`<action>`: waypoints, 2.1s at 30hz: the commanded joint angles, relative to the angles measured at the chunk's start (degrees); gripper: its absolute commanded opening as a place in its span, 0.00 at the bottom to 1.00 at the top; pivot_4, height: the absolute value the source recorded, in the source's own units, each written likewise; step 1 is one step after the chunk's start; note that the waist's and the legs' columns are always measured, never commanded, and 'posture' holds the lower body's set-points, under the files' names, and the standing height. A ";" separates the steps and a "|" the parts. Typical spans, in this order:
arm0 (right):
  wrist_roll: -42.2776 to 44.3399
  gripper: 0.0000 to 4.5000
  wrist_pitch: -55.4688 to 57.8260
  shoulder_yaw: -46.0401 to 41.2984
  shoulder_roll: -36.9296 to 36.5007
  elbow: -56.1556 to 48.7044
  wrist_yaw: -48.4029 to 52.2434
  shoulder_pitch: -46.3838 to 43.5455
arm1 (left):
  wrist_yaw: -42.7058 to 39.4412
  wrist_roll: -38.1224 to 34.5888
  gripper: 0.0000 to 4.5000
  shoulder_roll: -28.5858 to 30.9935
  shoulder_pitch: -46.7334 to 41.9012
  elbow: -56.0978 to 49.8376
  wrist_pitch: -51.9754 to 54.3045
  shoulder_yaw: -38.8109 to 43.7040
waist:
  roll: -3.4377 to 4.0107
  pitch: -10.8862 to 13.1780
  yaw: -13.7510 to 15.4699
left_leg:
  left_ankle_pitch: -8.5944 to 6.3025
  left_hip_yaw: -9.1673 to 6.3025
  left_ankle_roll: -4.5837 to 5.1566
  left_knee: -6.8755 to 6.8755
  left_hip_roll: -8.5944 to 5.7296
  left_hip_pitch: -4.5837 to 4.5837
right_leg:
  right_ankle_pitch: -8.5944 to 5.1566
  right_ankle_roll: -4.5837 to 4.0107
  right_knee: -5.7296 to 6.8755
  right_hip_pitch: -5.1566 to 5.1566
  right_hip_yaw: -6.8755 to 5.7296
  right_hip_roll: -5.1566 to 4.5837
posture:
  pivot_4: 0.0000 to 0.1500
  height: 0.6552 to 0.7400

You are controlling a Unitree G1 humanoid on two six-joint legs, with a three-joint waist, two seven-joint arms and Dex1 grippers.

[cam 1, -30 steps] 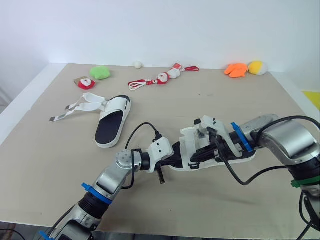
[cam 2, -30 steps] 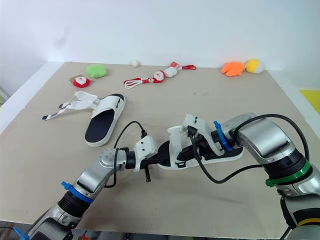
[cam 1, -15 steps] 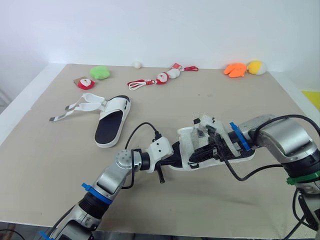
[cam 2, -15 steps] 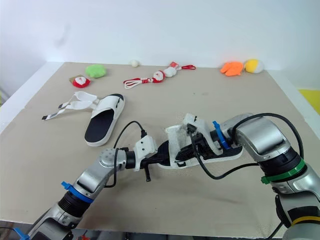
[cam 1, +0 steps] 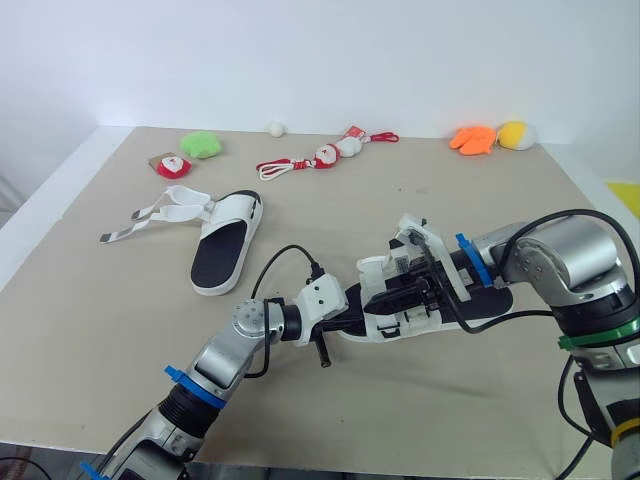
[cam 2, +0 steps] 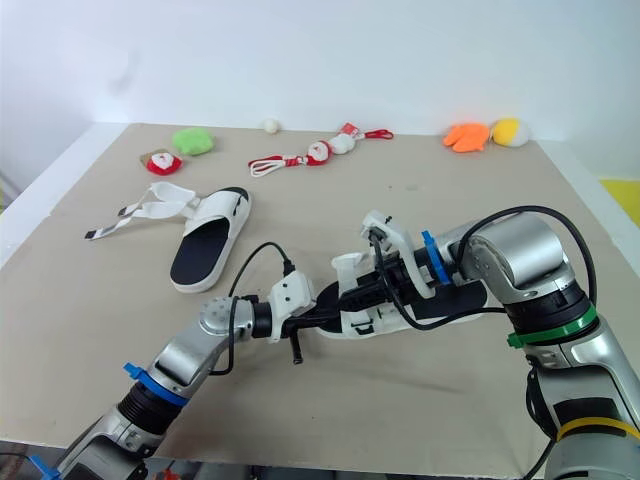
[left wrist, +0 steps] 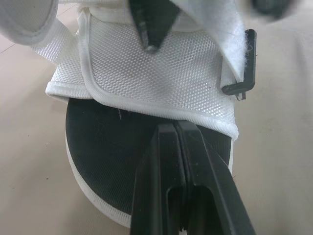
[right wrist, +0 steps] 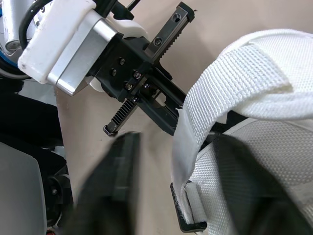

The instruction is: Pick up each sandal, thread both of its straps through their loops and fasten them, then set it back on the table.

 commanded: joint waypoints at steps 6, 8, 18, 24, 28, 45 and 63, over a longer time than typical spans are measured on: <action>-2.22 0.02 -5.27 2.74 -4.26 -4.25 0.41 2.06 | 0.26 2.52 0.00 0.51 1.95 4.98 2.37 -3.01 | 0.00 0.00 0.01 | 0.00 0.00 0.00 0.00 -0.01 -0.01 | -0.02 0.01 0.00 0.00 0.00 -0.01 | 1.00 1.00; -2.68 0.02 -6.51 3.53 -5.01 -4.77 0.77 2.55 | 0.22 2.52 0.00 0.46 1.87 5.11 2.36 -2.99 | 0.00 0.00 0.02 | 0.00 0.00 0.00 0.00 -0.02 -0.02 | -0.03 0.02 0.00 0.00 0.00 -0.01 | 1.00 1.00; 0.89 0.22 -3.29 -0.17 -2.72 -0.09 1.80 -2.03 | 0.16 2.59 0.00 0.43 1.73 5.38 2.20 -2.97 | 0.01 0.01 0.01 | 0.00 0.00 0.00 0.01 -0.01 -0.01 | -0.02 0.01 0.00 0.00 0.00 -0.03 | 1.00 1.00; 1.17 0.87 0.23 -1.83 -0.24 3.69 -0.77 -4.37 | 0.02 2.71 0.00 0.46 1.54 5.57 2.01 -3.06 | 0.00 0.01 0.01 | 0.00 0.00 0.00 0.01 -0.01 -0.02 | -0.02 -0.01 -0.01 0.01 -0.03 -0.04 | 1.00 1.00; 1.27 0.70 1.12 -1.72 0.31 3.77 -1.67 -4.17 | 0.07 2.71 0.00 0.42 1.56 5.48 2.11 -3.06 | 0.01 0.02 0.03 | 0.01 -0.01 0.00 0.01 -0.01 -0.04 | -0.01 -0.02 0.00 -0.01 -0.03 -0.04 | 1.00 1.00; 3.15 0.02 -4.10 -1.32 -9.14 -4.53 4.47 2.44 | -0.03 2.51 0.00 0.05 2.29 4.71 2.54 -3.46 | 0.02 0.03 0.45 | 0.00 0.00 -0.01 0.01 -0.06 -0.09 | -0.10 0.05 -0.02 0.00 -0.04 -0.08 | 1.00 1.00; 2.32 0.99 -15.04 -7.14 -21.43 -14.86 7.57 25.54 | -0.16 2.26 0.00 -0.05 3.22 3.95 2.84 -3.71 | 0.11 -0.02 1.35 | -0.17 0.08 -0.28 0.00 0.06 -0.11 | -0.34 0.09 -0.04 -0.05 -0.15 -0.08 | 1.00 1.00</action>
